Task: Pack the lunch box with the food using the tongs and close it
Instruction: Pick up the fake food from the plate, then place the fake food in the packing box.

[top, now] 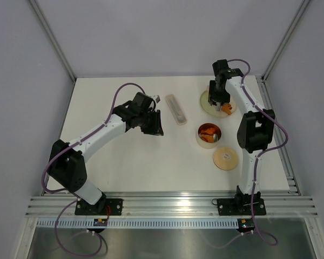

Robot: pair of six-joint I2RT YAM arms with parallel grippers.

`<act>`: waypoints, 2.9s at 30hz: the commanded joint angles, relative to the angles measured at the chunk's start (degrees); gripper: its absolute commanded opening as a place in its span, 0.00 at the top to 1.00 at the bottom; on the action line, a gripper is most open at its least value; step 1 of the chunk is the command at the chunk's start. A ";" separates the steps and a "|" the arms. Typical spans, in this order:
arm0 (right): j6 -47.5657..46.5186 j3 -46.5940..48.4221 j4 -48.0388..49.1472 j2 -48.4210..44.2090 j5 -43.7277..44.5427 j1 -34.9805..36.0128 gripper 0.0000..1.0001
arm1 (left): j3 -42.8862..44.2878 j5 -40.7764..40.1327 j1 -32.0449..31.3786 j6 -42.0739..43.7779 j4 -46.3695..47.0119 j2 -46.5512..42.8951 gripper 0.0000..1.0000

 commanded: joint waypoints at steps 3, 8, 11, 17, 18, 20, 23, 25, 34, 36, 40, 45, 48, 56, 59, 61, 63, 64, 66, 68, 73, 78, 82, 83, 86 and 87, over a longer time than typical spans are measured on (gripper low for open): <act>-0.91 2.31 1.26 0.72 -0.40 -0.59 0.47 | 0.20 0.30 0.42 1.11 0.69 -0.48 0.70; -1.09 1.52 1.35 -0.16 0.30 -0.59 0.59 | -0.06 0.39 0.51 1.20 0.69 -0.57 0.70; -0.83 -0.06 1.09 -2.44 0.39 -0.59 0.65 | -0.41 0.48 0.60 1.20 0.78 -0.66 0.69; 0.58 -6.03 1.00 -10.69 2.06 -0.59 0.67 | -0.68 0.83 0.60 0.85 1.22 -1.00 0.70; 1.10 -7.87 1.00 -13.40 2.15 -0.59 0.67 | -0.85 0.83 0.60 0.76 1.31 -1.09 0.70; 1.28 -9.81 1.00 -16.05 1.54 -0.59 0.67 | -0.94 0.83 0.60 0.76 1.49 -1.18 0.70; 1.99 -14.21 0.74 -21.76 0.83 -0.24 0.68 | -1.12 1.01 0.51 0.76 1.66 -1.53 0.70; 2.69 -18.24 0.30 -26.51 0.74 0.37 0.68 | -1.47 1.10 0.51 0.67 1.92 -1.71 0.70; 7.17 -31.61 -3.39 -42.69 1.18 6.26 0.69 | -1.29 1.53 0.51 0.49 2.10 -1.54 0.70; 8.22 -32.67 -4.79 -45.32 0.92 7.75 0.69 | -0.85 1.53 0.51 0.58 1.93 -1.36 0.70; 9.02 -33.64 -7.26 -48.49 -0.74 8.98 0.69 | -0.41 1.18 0.51 0.41 1.84 -1.27 0.70; 9.28 -35.74 -7.35 -49.64 -3.74 10.92 0.69 | 0.02 1.01 0.51 0.32 1.75 -0.83 0.69; 9.54 -37.06 -6.39 -48.41 -4.18 12.15 0.69 | 0.11 1.01 0.60 0.23 1.75 -0.66 0.69; 9.11 -38.12 -4.19 -45.51 -4.36 13.56 0.69 | -0.24 0.39 0.51 0.23 1.13 -1.36 0.69; 8.93 -38.12 -3.31 -44.64 -4.88 13.82 0.69 | -0.50 0.39 0.51 0.14 1.22 -1.27 0.69; 8.84 -38.12 -3.40 -44.02 -4.79 14.00 0.68 | -0.59 0.39 0.51 0.06 1.31 -1.27 0.69; 8.93 -38.47 -3.22 -43.31 -4.45 14.17 0.66 | -0.68 0.30 0.60 -0.03 1.49 -1.27 0.69; 8.84 -38.56 -3.05 -43.14 -4.53 14.26 0.65 | -0.85 0.39 0.60 -0.03 1.57 -1.18 0.69; 9.02 -39.00 -2.43 -42.96 -4.36 14.44 0.62 | -1.03 0.39 0.60 -0.12 1.75 -1.36 0.69; 8.93 -39.09 -2.17 -42.87 -4.27 14.44 0.52 | -1.12 0.39 0.60 -0.12 1.84 -1.36 0.69; 9.19 -38.12 -2.52 -42.96 -3.30 14.44 0.41 | -1.47 0.48 0.51 -0.21 1.93 -1.36 0.69; 9.19 -36.45 -4.01 -43.93 -1.55 14.44 0.42 | -1.47 0.48 0.60 -0.12 2.01 -1.18 0.69; 9.28 -34.87 -4.80 -44.81 0.12 14.44 0.49 | -1.38 0.57 0.51 -0.12 2.10 -1.09 0.69; 9.28 -34.43 -5.15 -45.24 0.74 14.52 0.51 | -1.38 0.65 0.51 -0.12 2.10 -1.09 0.69; 9.46 -33.29 -5.85 -45.95 2.06 14.44 0.58 | -1.38 0.66 0.60 -0.03 1.93 -1.09 0.69; 9.54 -33.11 -6.03 -46.04 2.93 14.44 0.60 | -1.38 0.66 0.51 -0.03 2.01 -1.09 0.69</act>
